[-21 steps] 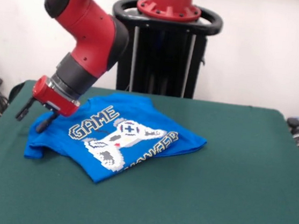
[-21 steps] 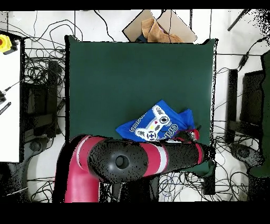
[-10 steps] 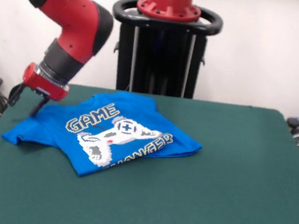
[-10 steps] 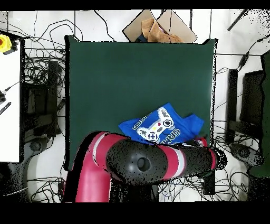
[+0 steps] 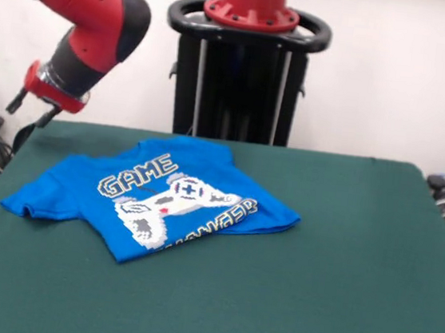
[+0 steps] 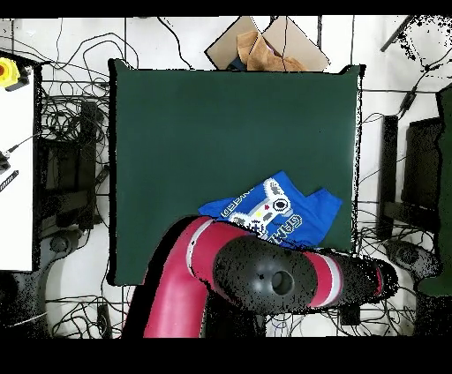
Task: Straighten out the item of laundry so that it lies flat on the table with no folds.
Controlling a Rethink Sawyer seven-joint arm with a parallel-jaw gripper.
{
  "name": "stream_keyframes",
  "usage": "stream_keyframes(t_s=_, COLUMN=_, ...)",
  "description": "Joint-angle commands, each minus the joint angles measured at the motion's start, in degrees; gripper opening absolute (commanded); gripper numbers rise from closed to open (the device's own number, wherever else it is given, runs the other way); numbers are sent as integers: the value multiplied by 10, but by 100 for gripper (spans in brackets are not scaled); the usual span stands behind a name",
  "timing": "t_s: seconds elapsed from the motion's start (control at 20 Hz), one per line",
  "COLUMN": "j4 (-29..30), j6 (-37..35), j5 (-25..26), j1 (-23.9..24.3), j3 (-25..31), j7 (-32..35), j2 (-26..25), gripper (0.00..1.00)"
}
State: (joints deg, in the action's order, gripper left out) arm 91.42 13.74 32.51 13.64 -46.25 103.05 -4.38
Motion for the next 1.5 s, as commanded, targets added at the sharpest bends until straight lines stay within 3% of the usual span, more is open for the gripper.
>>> stream_keyframes(t_s=0.05, j4=8, j6=-59, j5=65, j1=30, j3=163, j7=20, j2=69, gripper=100)
stream_keyframes(t_s=0.25, j4=48, j6=-92, j5=150, j1=125, j3=315, j7=16, j2=173, gripper=100)
stream_keyframes(t_s=0.4, j4=73, j6=-111, j5=153, j1=169, j3=395, j7=25, j2=205, gripper=100)
stream_keyframes(t_s=0.65, j4=106, j6=-150, j5=127, j1=208, j3=471, j7=21, j2=238, gripper=100)
stream_keyframes(t_s=1.15, j4=128, j6=-145, j5=67, j1=162, j3=464, j7=86, j2=239, gripper=100)
stream_keyframes(t_s=1.5, j4=127, j6=-234, j5=51, j1=145, j3=472, j7=49, j2=267, gripper=100)
